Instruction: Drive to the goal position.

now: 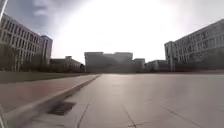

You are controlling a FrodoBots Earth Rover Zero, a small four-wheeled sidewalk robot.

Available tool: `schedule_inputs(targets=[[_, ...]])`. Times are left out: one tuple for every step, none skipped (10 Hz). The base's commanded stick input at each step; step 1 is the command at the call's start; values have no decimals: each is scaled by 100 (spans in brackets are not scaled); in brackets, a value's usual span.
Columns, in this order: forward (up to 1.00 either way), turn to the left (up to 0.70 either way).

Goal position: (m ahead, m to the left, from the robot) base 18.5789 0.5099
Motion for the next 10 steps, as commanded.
schedule_inputs(targets=[[100, 0], [100, 0], [100, 1], [100, 7], [100, 37], [100, 0], [100, 0], [100, 0], [100, 0], [100, 0]])
